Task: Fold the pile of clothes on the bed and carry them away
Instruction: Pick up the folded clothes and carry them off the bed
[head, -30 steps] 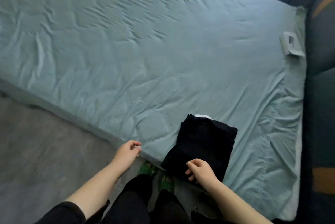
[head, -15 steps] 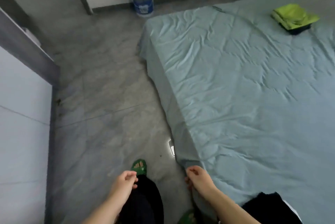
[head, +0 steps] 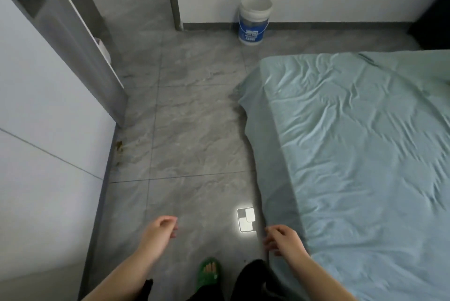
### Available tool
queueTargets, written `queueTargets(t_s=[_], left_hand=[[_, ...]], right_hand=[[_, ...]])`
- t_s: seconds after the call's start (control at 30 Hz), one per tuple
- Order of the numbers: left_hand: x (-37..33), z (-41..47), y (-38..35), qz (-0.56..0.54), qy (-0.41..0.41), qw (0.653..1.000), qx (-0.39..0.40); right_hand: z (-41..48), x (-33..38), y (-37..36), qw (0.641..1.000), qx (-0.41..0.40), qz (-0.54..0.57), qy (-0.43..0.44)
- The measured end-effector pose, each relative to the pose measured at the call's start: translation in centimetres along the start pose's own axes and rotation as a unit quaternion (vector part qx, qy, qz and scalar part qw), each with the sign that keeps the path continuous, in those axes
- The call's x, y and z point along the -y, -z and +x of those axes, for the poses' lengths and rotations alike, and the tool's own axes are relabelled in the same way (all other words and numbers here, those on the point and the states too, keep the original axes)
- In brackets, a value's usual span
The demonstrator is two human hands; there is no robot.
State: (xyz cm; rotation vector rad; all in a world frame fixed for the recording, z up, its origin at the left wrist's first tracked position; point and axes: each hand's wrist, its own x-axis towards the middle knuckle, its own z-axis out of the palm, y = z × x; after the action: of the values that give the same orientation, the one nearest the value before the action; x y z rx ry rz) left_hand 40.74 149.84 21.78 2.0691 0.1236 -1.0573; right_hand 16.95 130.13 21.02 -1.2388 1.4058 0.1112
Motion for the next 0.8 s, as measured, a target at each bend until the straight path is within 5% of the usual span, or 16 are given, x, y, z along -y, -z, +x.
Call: queueTargets(t_s=[0.4, 0.57, 0.8], left_hand=[[-18.7, 13.0, -5.3, -0.08, 0.027, 0.996, -0.007], [-25.1, 17.9, -5.0, -0.082, 0.057, 0.995, -0.023], [-33.8, 26.5, -2.6, -0.067, 0.085, 0.993, -0.041]], right_hand=[[16.8, 13.6, 7.0, 0.991, 0.038, -0.114, -0.055], [24.8, 25.8, 6.1, 0.978, 0.086, -0.189, -0.004], [33.2, 45.0, 2.8, 0.99, 0.076, -0.095, 0.075]])
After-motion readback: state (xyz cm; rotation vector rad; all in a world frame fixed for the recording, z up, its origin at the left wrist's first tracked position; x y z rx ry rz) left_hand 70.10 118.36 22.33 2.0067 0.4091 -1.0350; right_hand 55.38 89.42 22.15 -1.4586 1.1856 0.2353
